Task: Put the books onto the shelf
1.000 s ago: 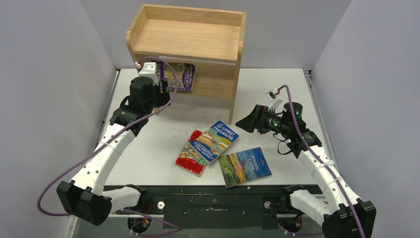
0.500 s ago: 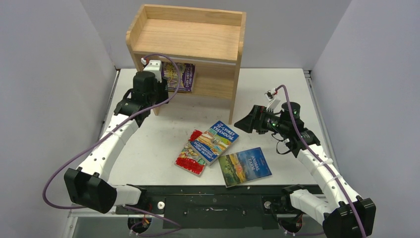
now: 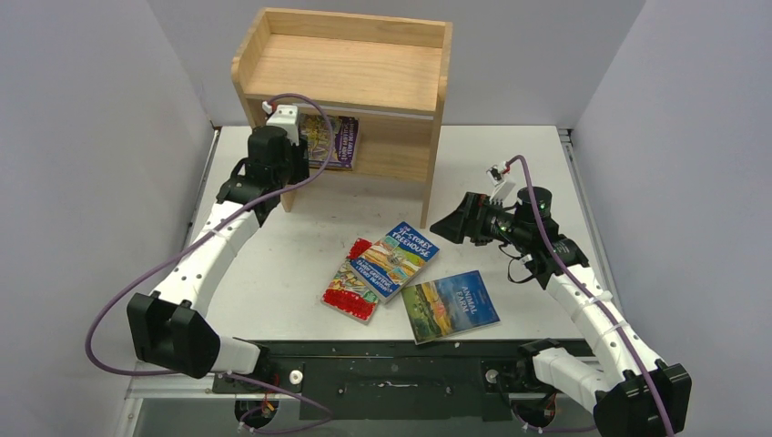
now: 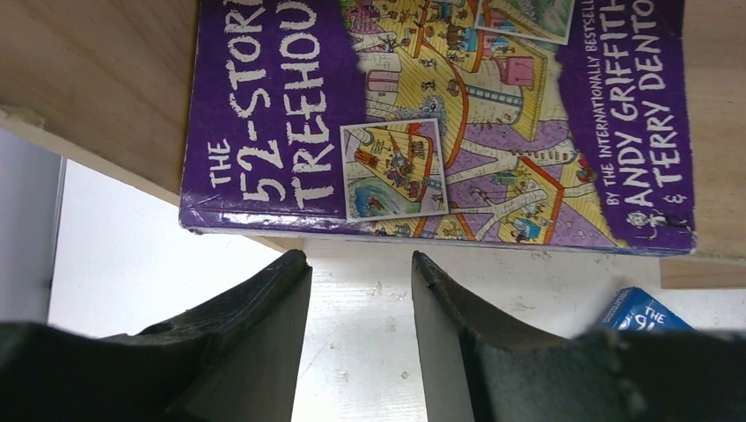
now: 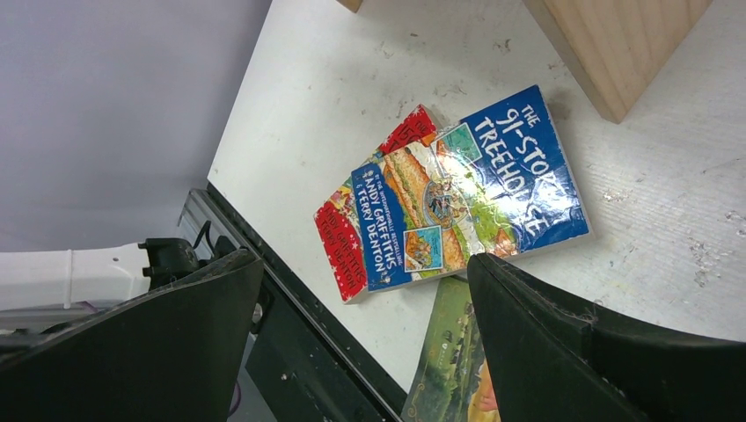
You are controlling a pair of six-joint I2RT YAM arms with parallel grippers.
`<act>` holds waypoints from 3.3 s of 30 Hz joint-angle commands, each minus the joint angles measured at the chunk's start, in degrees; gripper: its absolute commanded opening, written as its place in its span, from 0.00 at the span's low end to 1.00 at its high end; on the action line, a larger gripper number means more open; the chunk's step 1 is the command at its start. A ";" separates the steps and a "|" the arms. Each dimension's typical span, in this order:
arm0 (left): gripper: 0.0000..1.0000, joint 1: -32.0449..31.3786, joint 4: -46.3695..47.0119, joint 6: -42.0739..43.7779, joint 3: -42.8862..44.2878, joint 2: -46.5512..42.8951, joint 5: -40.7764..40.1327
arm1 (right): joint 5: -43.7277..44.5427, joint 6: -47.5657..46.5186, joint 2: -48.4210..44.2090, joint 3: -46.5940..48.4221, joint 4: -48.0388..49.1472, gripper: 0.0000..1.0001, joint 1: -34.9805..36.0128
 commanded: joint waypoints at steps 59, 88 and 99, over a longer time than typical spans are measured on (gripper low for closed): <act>0.64 -16.89 -5.43 -22.48 -25.15 -21.02 14.09 | 23.76 12.68 -2.79 -14.12 -9.70 0.90 -2.82; 0.75 -16.35 35.29 -28.10 -34.99 4.86 39.88 | 27.10 52.93 20.45 -34.45 54.52 0.90 17.05; 0.75 -19.09 41.27 -34.99 -37.58 5.42 42.11 | 26.49 51.63 21.93 -36.76 56.16 0.90 17.25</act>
